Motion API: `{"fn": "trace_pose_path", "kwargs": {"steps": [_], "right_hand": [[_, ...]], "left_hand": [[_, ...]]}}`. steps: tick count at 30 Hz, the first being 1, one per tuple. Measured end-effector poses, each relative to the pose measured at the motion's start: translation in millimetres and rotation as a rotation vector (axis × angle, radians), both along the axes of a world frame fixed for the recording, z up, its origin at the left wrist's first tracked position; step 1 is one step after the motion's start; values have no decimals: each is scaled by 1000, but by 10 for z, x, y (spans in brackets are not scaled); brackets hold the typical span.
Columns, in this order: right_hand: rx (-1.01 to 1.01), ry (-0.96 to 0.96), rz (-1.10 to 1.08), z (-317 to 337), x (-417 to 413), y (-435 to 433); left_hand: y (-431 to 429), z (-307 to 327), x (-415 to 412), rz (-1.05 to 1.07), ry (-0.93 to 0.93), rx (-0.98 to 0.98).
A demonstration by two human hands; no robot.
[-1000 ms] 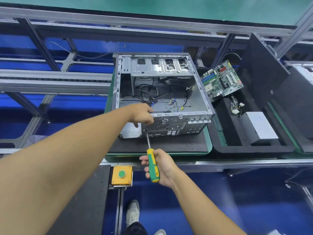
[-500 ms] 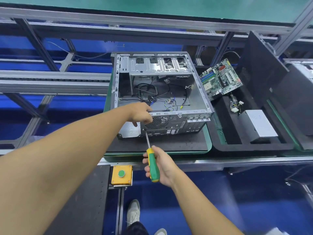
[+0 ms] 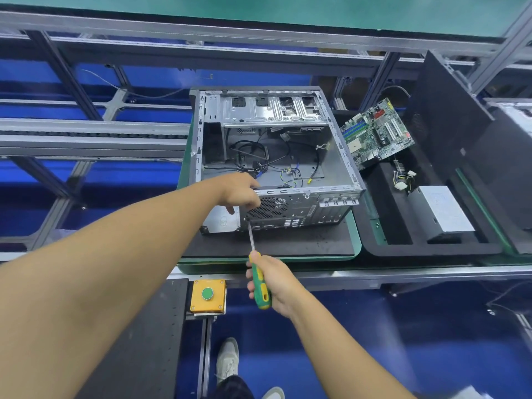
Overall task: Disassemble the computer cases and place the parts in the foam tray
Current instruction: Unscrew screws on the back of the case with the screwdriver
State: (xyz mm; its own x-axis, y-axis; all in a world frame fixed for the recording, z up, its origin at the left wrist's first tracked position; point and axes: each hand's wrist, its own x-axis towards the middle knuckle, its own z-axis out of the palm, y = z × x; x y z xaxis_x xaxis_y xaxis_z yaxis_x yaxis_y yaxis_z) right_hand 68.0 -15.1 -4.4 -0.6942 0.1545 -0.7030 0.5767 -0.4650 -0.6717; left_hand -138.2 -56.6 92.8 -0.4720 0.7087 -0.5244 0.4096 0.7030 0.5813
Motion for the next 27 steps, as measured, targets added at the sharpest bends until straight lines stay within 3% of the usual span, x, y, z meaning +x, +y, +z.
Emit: {"fn": "trace_pose_path", "kwargs": {"steps": [2,4,9,12,14,17,19,24,27], "right_hand": [[-224,-21,42,48,-3,100],[-252,-11,66,48,8,139],[107,59,-59,-57,39,-3],[155,41,-88,-73,34,-37],[68,20,-61,-20,17,-23],[-219,1,4,70,-17,81],[-281,-9,28,85,-23,123],[59,-1,-43,-19,-2,13],[142,-32,-35,-58,-38,-5]], "left_hand": [[-1,0,0,5,1,3],[5,3,1,4,0,2],[-3,1,-2,11,1,-6],[-2,12,12,9,11,-4],[0,13,9,3,10,-6],[-7,13,6,1,9,-4],[-1,15,11,1,7,1],[12,-4,-12,3,-1,-3],[3,-11,-17,8,0,-3]]}}
